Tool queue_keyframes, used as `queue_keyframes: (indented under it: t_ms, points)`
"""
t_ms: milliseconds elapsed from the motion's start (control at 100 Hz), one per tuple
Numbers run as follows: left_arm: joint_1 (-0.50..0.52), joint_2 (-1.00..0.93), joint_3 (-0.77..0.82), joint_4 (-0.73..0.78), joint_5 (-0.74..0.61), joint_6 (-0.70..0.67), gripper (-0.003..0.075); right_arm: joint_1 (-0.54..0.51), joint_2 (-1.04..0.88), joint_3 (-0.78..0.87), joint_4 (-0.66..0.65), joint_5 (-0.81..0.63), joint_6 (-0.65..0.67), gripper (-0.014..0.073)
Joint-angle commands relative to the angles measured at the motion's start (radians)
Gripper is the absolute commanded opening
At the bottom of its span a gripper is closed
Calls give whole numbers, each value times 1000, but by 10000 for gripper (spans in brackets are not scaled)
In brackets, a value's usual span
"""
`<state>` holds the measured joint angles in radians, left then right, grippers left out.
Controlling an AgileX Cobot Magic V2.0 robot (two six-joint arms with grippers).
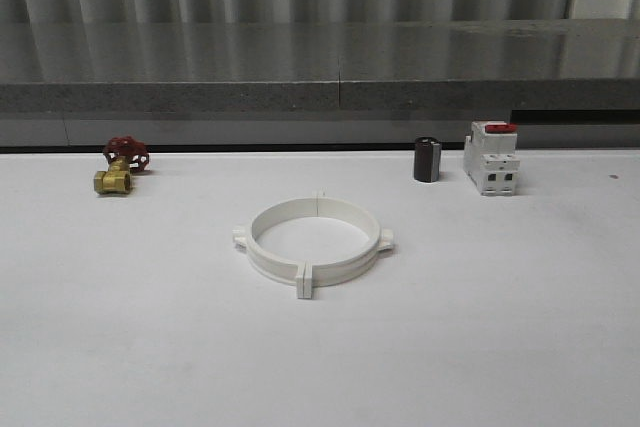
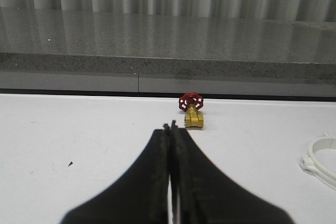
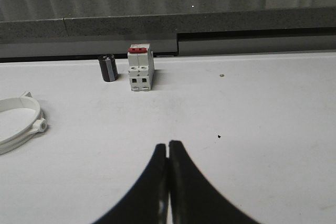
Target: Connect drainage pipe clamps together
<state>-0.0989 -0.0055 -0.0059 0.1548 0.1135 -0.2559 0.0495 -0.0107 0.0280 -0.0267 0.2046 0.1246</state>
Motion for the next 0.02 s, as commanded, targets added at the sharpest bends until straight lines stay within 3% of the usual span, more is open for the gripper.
queue_keyframes:
  t_ms: [0,10]
  points:
    - [2,-28,37,-2,-86,-11,-20,-4,-20,-16,-5,-83,-9,-118]
    - [2,-28,37,-2,-86,-11,-20,-4,-20,-16,-5,-83,-9,-118]
